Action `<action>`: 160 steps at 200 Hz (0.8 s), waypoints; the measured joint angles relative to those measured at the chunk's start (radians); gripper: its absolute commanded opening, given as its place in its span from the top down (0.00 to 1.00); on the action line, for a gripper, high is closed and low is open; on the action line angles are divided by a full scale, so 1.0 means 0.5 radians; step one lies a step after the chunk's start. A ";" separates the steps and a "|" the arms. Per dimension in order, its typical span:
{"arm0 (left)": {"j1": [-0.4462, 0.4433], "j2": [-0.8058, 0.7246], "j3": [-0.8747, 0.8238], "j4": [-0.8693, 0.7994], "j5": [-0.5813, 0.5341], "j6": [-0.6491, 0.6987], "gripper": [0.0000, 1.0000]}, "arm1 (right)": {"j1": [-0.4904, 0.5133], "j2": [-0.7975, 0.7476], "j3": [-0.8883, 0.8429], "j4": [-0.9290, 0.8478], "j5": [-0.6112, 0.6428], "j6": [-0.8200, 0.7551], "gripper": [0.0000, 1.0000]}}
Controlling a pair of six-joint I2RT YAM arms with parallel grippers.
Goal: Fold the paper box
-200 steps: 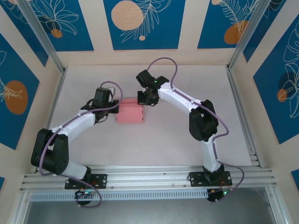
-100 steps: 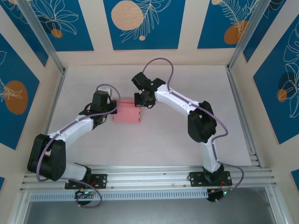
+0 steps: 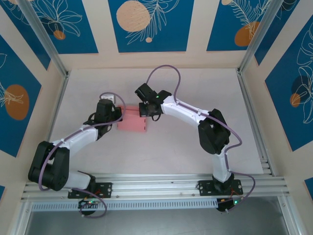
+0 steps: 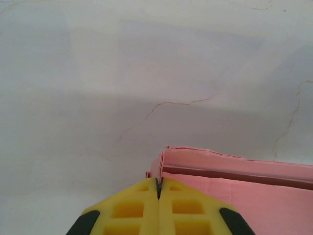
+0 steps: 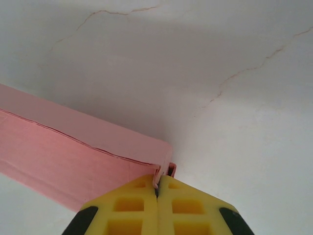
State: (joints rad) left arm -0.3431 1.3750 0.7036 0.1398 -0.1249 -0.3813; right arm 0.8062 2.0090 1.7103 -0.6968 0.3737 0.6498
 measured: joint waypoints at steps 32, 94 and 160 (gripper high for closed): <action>-0.027 0.008 -0.011 0.093 -0.002 -0.028 1.00 | 0.008 -0.033 -0.040 0.018 0.076 0.011 0.96; -0.116 0.169 0.014 0.338 -0.058 -0.052 1.00 | -0.013 -0.084 -0.125 0.070 0.250 0.008 0.96; -0.204 0.344 0.031 0.772 -0.143 -0.046 1.00 | -0.085 -0.112 -0.186 0.184 0.413 -0.090 0.96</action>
State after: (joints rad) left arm -0.4450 1.5471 0.7193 0.5259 -0.1967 -0.4042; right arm 0.7635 1.9530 1.6173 -0.6048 0.5800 0.6048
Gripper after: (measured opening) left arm 0.039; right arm 0.057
